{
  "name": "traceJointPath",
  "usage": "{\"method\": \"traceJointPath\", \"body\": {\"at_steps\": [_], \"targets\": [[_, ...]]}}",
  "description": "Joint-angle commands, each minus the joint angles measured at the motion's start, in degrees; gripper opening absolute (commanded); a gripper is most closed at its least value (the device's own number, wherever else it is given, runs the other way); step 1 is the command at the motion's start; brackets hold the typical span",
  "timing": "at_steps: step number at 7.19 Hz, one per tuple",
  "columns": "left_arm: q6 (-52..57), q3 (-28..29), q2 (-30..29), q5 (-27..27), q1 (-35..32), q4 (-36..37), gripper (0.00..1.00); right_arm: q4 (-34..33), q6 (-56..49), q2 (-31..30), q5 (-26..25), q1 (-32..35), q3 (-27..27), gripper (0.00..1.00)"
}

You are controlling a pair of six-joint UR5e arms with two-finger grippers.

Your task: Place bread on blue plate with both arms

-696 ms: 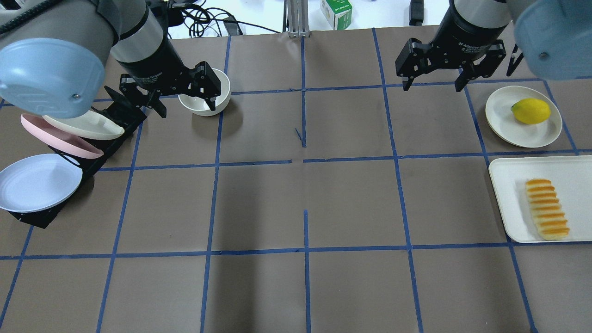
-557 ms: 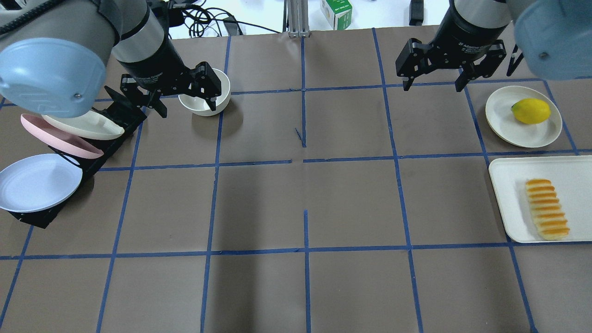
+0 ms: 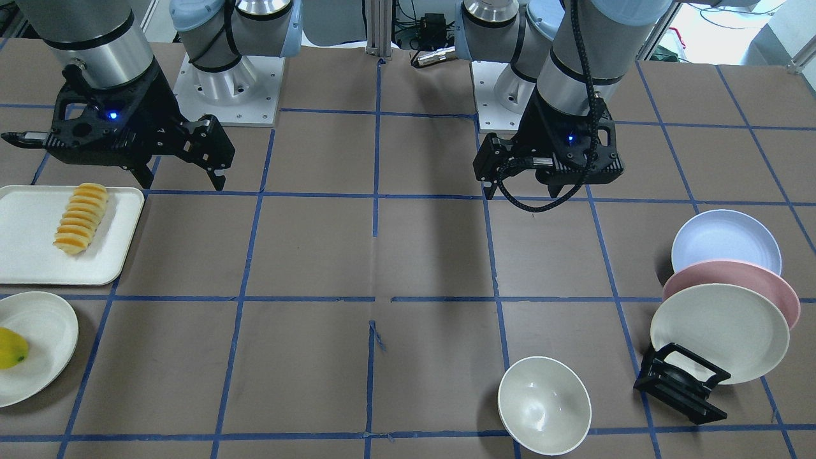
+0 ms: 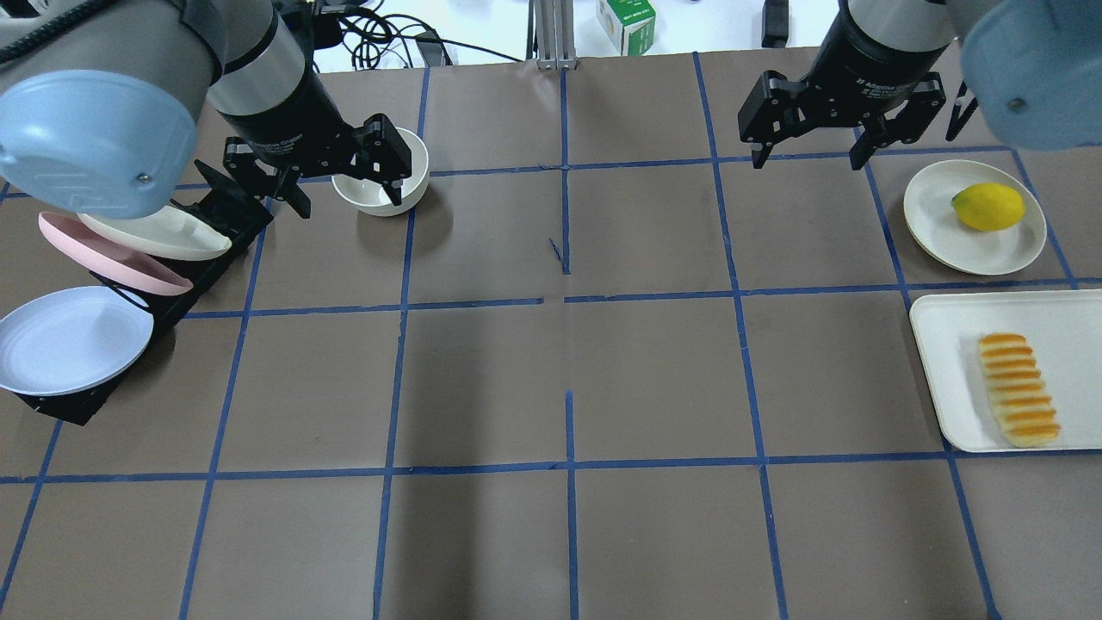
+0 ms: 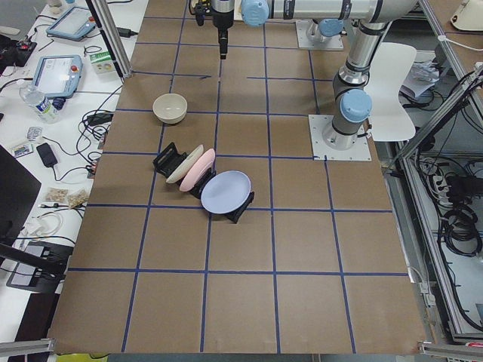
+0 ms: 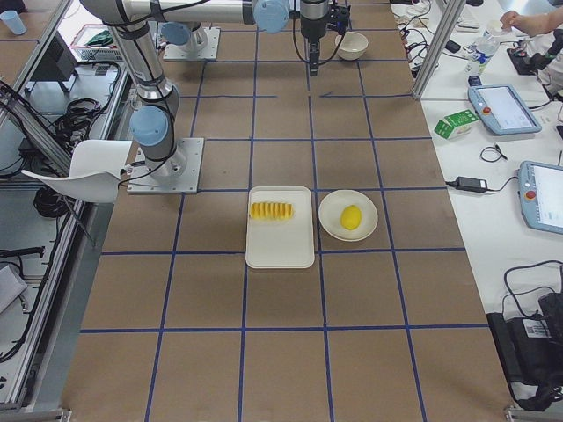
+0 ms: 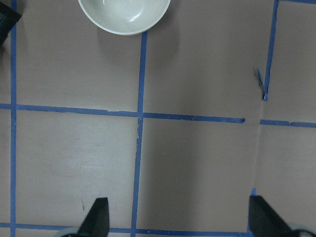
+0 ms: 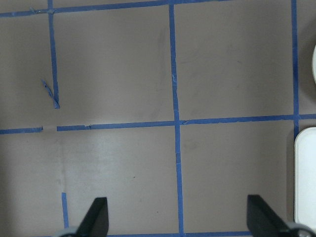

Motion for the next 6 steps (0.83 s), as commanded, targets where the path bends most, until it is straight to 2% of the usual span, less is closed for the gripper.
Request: {"method": "traceJointPath", "body": {"at_steps": [1, 2, 4, 6], "targets": [[0.06, 0.23, 0.13, 0.00, 0.08, 0.00, 1.00, 0.11, -0.30, 0.22, -0.11, 0.03, 0.03, 1.00], [0.15, 0.40, 0.21, 0.00, 0.34, -0.09, 1.00, 0.28, -0.39, 0.13, -0.11, 0.03, 0.11, 1.00], [5.65, 1.02, 0.48, 4.11, 0.70, -0.88, 1.00, 0.45, -0.21, 0.04, -0.20, 0.03, 0.20, 1.00], [8.06, 1.55, 1.27, 6.05, 2.62, -1.84, 1.00, 0.54, -0.04, 0.04, -0.20, 0.03, 0.20, 1.00]]}}
